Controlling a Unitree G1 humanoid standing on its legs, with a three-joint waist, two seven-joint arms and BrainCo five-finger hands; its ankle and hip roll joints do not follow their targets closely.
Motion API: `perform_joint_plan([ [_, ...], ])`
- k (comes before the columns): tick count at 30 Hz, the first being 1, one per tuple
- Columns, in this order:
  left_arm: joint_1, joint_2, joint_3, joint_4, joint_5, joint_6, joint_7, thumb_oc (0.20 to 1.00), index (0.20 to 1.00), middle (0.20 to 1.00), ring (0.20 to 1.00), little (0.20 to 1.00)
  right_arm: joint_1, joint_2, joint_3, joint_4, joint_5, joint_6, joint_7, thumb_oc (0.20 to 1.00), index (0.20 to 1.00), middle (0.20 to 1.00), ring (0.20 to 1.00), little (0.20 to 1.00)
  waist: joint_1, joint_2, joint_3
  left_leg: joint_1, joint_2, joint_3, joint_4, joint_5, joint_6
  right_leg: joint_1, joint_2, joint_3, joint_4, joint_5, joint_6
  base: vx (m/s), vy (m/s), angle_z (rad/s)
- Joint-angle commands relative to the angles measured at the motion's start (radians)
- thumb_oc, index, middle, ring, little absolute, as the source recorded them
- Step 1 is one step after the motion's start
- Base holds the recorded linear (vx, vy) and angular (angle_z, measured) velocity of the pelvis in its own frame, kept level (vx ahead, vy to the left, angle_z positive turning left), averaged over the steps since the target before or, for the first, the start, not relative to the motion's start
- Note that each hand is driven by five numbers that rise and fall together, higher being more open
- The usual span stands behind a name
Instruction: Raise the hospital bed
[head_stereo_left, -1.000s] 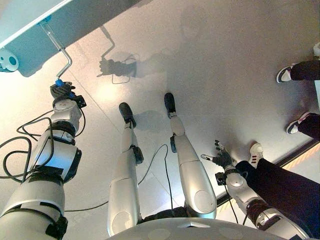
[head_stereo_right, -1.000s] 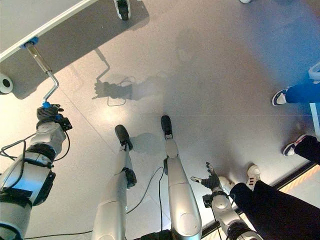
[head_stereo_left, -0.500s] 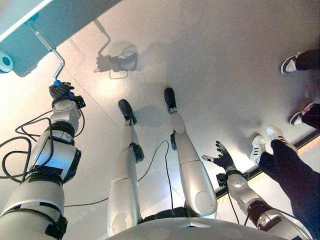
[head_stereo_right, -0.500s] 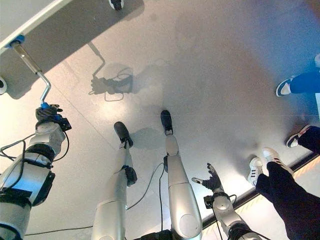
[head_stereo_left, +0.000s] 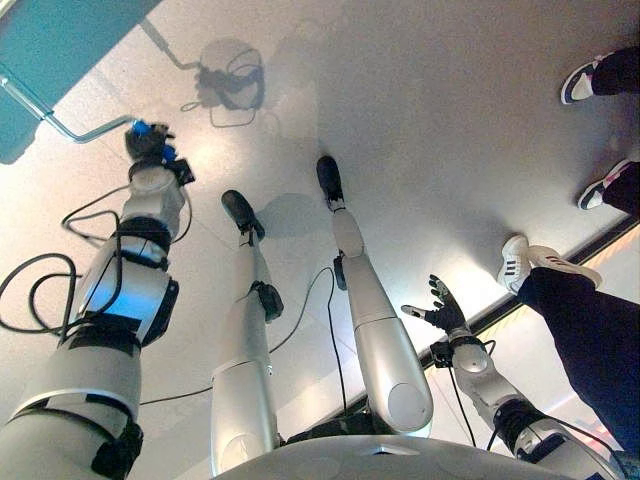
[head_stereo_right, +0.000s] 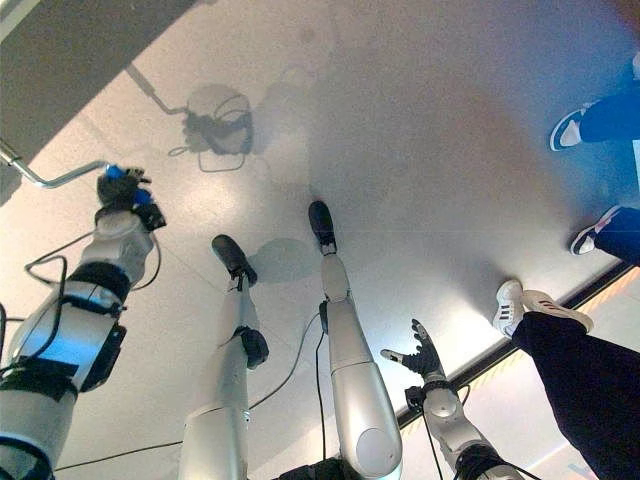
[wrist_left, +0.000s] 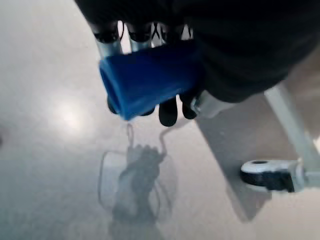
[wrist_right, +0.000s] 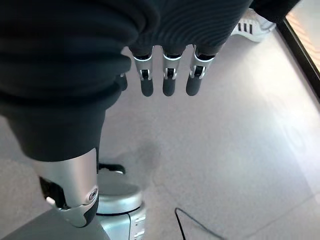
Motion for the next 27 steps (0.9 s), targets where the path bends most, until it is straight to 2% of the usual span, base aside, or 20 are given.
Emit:
perform_joint_plan([
  [1, -0.171, -0.057, -0.059, -0.048, 0.130, -0.062, -0.059, 0.200, 0.200, 0.200, 0.200, 0.200, 0.101, -0.098, 0.017, -0.054, 0.015, -0.017, -0.023, 1.000, 1.000, 1.000, 1.000, 1.000, -0.033, 0.069, 0.030, 0.157, 0.043, -0.051, 0.001, -0.095, -0.075, 0.023, 0.114, 0.011, 0.042, -0.018, 0.035, 0.02, -0.025, -0.17],
  [10, -0.201, -0.101, -0.081, -0.095, 0.107, -0.084, -0.057, 0.200, 0.200, 0.200, 0.200, 0.200, 0.119, -0.106, 0.011, -0.076, 0.006, -0.025, -0.036, 1.000, 1.000, 1.000, 1.000, 1.000, -0.049, 0.080, 0.030, 0.175, 0.051, -0.029, 0.001, -0.102, -0.080, 0.017, 0.140, 0.022, 0.063, -0.027, 0.036, 0.01, -0.044, -0.06],
  [16, -0.193, -0.140, -0.087, -0.138, 0.083, -0.099, -0.069, 0.200, 0.200, 0.200, 0.200, 0.200, 0.126, -0.112, -0.002, -0.075, -0.005, -0.025, -0.039, 1.000, 1.000, 1.000, 1.000, 1.000, -0.051, 0.104, 0.030, 0.203, 0.054, -0.031, 0.001, -0.097, -0.084, 0.042, 0.137, 0.019, 0.072, -0.040, 0.029, 0.00, -0.018, 0.00],
  [18, -0.184, -0.166, -0.093, -0.176, 0.058, -0.115, -0.077, 0.200, 0.200, 0.200, 0.200, 0.200, 0.121, -0.118, -0.010, -0.069, -0.010, -0.020, -0.039, 1.000, 1.000, 1.000, 1.000, 1.000, -0.049, 0.126, 0.030, 0.228, 0.046, -0.042, 0.001, -0.097, -0.086, 0.072, 0.130, 0.014, 0.070, -0.040, 0.027, -0.01, -0.014, 0.02],
  [19, -0.180, -0.168, -0.093, -0.185, 0.054, -0.118, -0.079, 0.200, 0.200, 0.200, 0.200, 0.200, 0.122, -0.121, -0.013, -0.069, -0.011, -0.019, -0.039, 1.000, 1.000, 1.000, 1.000, 1.000, -0.049, 0.132, 0.030, 0.231, 0.044, -0.047, 0.001, -0.094, -0.087, 0.078, 0.127, 0.012, 0.068, -0.037, 0.027, -0.10, -0.098, 0.05],
  [20, -0.177, -0.170, -0.094, -0.195, 0.050, -0.123, -0.081, 0.200, 0.200, 0.200, 0.200, 0.200, 0.121, -0.122, -0.017, -0.073, -0.013, -0.022, -0.038, 1.000, 1.000, 1.000, 1.000, 1.000, -0.052, 0.131, 0.030, 0.219, 0.041, -0.036, 0.001, -0.063, -0.085, 0.066, 0.122, 0.009, 0.070, -0.006, 0.020, -0.10, -0.126, 0.05],
  [27, -0.141, -0.182, -0.107, -0.247, 0.033, -0.130, -0.094, 0.200, 0.200, 0.200, 0.200, 0.200, 0.112, -0.110, -0.027, -0.029, -0.011, -0.011, -0.031, 1.000, 1.000, 1.000, 1.000, 1.000, -0.028, 0.163, 0.030, 0.270, 0.023, -0.076, 0.001, -0.060, -0.082, 0.127, 0.103, -0.028, 0.079, -0.017, 0.013, -0.03, -0.028, 0.14],
])
